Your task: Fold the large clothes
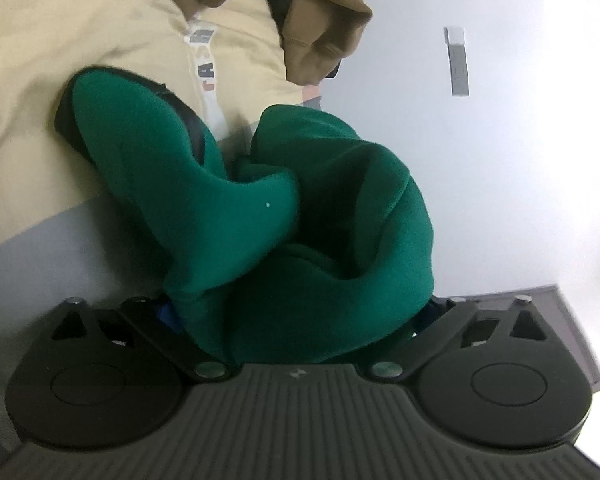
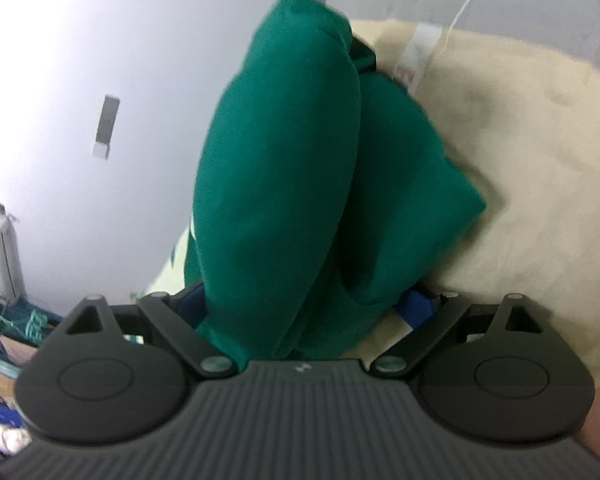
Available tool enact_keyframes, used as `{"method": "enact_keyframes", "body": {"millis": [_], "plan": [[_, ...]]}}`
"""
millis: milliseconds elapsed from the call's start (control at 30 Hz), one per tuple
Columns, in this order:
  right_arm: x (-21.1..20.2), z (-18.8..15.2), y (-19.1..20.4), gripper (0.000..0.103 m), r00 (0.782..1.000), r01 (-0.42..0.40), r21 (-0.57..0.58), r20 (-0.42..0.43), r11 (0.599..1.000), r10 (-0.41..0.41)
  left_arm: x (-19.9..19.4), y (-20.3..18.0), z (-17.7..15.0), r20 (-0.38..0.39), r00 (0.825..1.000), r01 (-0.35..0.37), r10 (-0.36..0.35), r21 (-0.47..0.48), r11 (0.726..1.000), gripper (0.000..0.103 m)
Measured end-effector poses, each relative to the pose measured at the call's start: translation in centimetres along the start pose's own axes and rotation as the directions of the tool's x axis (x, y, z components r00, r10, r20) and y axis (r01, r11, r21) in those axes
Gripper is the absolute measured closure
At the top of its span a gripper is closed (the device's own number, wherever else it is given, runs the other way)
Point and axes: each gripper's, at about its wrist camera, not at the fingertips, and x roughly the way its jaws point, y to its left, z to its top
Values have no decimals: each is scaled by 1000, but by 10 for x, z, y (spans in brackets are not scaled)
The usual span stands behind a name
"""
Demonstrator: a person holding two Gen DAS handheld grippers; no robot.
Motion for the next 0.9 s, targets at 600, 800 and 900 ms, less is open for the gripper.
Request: {"method": "enact_keyframes", "body": {"millis": [600, 800, 900], "plan": [[67, 32, 20, 26, 999, 47, -17, 13, 999, -47, -3, -12, -5, -21, 997, -67, 71, 169, 983, 39], [68, 47, 48, 55, 999, 29, -184, -20, 983, -34, -10, -20, -8, -45, 998, -30, 40, 209, 977, 44], [57, 48, 64, 58, 1000, -10, -283, -24, 959, 4, -16, -20, -7, -65, 998, -4, 18, 197, 980, 46]]}}
